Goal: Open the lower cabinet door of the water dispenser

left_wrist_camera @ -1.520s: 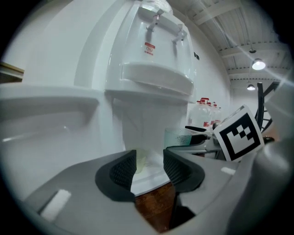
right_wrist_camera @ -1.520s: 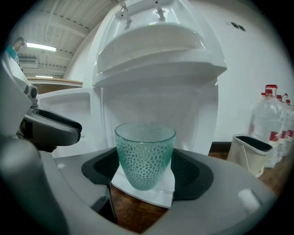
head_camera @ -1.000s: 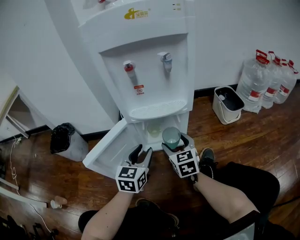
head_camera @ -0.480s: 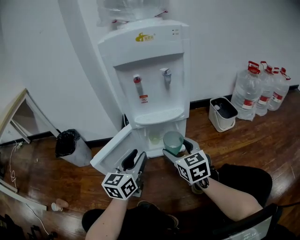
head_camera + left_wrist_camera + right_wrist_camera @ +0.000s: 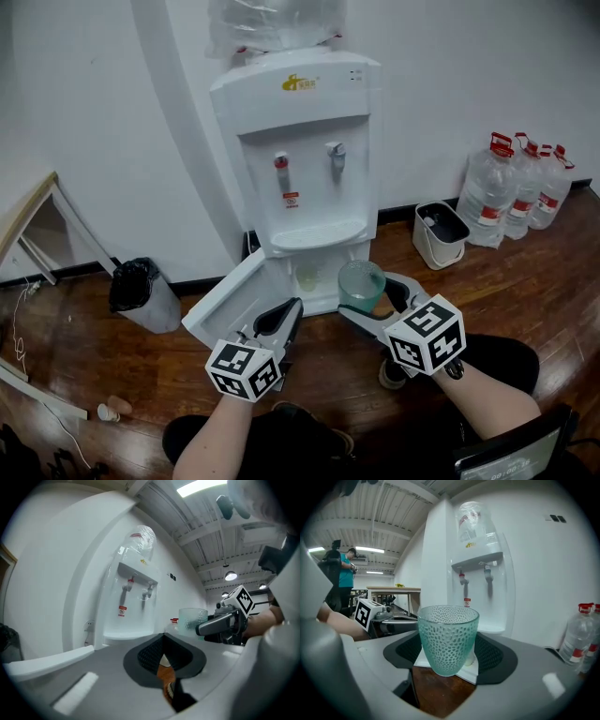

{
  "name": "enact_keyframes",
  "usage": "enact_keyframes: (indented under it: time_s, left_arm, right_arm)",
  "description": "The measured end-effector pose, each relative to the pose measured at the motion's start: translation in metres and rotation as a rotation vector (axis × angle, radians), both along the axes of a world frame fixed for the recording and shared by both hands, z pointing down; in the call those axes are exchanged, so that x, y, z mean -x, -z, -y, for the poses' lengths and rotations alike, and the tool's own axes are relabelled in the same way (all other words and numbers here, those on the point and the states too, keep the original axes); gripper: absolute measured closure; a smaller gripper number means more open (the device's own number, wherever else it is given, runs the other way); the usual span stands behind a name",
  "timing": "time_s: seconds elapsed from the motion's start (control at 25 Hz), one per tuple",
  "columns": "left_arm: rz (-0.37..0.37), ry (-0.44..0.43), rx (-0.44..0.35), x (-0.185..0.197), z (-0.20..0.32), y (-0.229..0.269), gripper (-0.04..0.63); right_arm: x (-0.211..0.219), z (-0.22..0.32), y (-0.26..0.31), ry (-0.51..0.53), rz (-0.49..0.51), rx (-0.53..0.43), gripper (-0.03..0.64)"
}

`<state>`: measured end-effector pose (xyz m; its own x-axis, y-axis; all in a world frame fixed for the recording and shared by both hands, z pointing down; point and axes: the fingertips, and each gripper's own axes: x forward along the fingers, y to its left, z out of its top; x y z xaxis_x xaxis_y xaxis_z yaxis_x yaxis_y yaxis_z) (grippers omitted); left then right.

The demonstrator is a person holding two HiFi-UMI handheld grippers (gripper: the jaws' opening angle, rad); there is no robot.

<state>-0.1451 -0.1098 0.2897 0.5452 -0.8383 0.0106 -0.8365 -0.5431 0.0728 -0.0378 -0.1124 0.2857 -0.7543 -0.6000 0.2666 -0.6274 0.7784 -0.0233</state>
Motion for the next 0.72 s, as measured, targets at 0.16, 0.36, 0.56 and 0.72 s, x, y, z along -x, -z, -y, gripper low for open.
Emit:
enact_keyframes:
  time_s: [0.16,0.36,0.56,0.72]
  left_arm:
    - [-0.019,0.029,-0.003,0.002,-0.008,0.017,0.452]
    - [-0.036,0.007,-0.053,0.000,-0.023,0.053,0.449]
    - [-0.005,-0.015,-0.042,0.000,-0.022,0.052,0.434]
    - [-0.013,-0.021,-0.032,-0.002,-0.022,0.052,0.431]
  right_arm:
    - [-0.006,-0.017,0.021,0.057,0.007,0.008,0.261]
    - [-0.015,-0.031,0.043,0.122,-0.011,-0.018,0.261]
    - [-0.017,-0.034,0.055,0.139,0.014,0.005,0.261]
    - [-0.020,-0.032,0.056,0.141,0.006,0.002,0.261]
